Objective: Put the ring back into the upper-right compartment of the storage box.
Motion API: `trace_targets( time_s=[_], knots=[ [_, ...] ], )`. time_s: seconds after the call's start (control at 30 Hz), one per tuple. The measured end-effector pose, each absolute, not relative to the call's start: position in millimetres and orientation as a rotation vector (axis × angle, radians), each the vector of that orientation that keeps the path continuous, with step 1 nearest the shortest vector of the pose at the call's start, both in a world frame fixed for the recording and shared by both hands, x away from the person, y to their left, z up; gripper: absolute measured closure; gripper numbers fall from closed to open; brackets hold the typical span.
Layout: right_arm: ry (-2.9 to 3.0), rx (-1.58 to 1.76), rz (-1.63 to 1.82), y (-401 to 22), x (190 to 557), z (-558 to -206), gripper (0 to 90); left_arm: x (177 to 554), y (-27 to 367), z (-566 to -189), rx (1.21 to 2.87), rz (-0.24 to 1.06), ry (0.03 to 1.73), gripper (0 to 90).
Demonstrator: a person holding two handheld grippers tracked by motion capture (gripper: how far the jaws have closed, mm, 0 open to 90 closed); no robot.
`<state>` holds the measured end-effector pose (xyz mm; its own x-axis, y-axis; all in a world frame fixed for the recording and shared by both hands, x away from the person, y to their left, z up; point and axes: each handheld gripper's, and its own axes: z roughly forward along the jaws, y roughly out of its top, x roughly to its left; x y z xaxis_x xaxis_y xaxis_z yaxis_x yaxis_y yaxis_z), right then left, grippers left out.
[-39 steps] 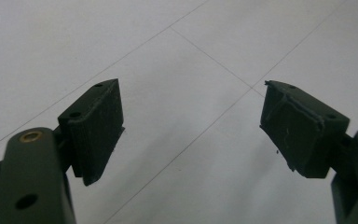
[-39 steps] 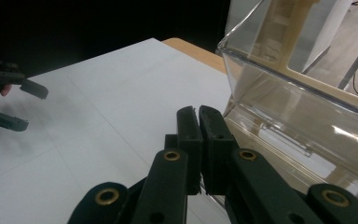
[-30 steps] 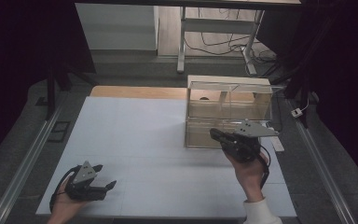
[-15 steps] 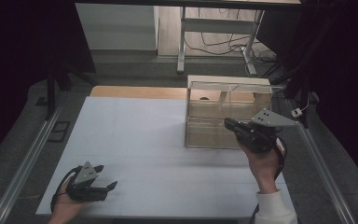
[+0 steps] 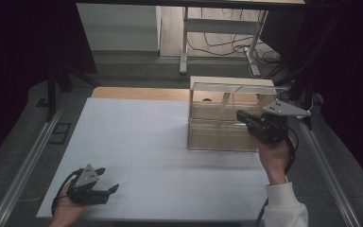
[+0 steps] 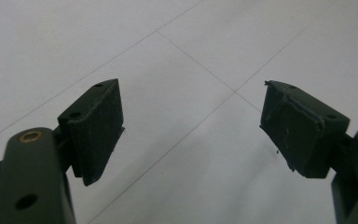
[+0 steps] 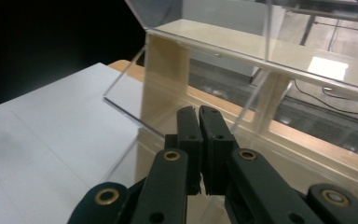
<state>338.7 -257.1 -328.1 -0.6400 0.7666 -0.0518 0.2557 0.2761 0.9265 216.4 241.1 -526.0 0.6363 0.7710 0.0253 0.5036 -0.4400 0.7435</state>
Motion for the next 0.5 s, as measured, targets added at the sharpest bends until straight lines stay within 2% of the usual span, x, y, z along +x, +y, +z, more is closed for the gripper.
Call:
trace_targets(
  time_s=[0.5],
  knots=[
    [2.054, 1.014, 1.241, -266, 368, -323, 86.5, 216, 241, -526, 2.135, 0.474, 0.987, 21.0]
  ],
)
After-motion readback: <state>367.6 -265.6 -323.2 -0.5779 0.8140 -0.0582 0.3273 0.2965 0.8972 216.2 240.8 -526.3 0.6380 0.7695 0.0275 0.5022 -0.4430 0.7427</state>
